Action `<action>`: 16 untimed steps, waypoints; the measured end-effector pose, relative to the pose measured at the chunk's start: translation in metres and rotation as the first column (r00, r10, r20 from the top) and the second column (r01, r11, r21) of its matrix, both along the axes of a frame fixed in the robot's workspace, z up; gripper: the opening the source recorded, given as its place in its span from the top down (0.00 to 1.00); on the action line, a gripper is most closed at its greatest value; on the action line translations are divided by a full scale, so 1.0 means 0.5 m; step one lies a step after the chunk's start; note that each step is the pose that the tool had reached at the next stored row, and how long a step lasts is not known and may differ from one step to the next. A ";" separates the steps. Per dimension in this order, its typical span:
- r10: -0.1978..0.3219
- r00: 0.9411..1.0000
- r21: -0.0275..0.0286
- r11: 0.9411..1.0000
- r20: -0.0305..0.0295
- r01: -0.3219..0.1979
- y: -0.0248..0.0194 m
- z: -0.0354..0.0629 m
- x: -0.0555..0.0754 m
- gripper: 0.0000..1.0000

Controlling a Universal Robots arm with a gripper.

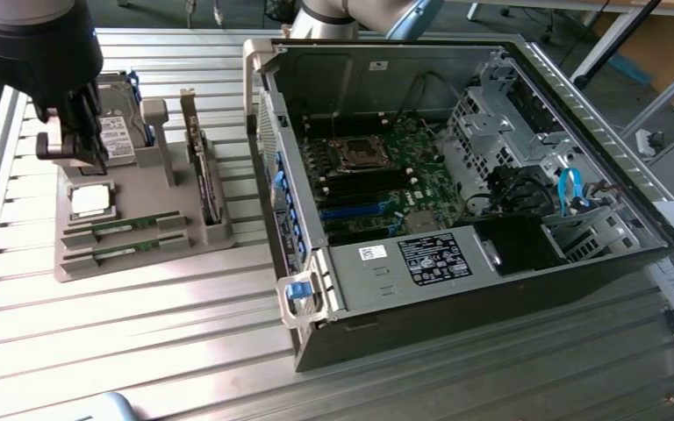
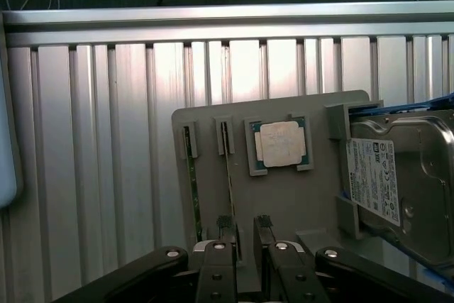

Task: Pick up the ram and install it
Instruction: 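Pick up the ram and move it above insertion slot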

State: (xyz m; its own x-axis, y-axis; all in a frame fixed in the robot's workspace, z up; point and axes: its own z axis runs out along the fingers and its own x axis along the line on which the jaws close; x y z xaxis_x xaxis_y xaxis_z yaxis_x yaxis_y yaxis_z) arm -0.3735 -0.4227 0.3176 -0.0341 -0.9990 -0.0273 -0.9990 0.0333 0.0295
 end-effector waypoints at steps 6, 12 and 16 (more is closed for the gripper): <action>0.000 1.000 0.000 1.000 0.000 0.000 -0.0083 0.000 0.000 0.75; 0.000 1.000 0.000 1.000 0.000 0.000 -0.0182 0.000 0.000 0.75; 0.000 1.000 0.000 1.000 0.000 0.000 -0.0258 0.000 0.000 0.75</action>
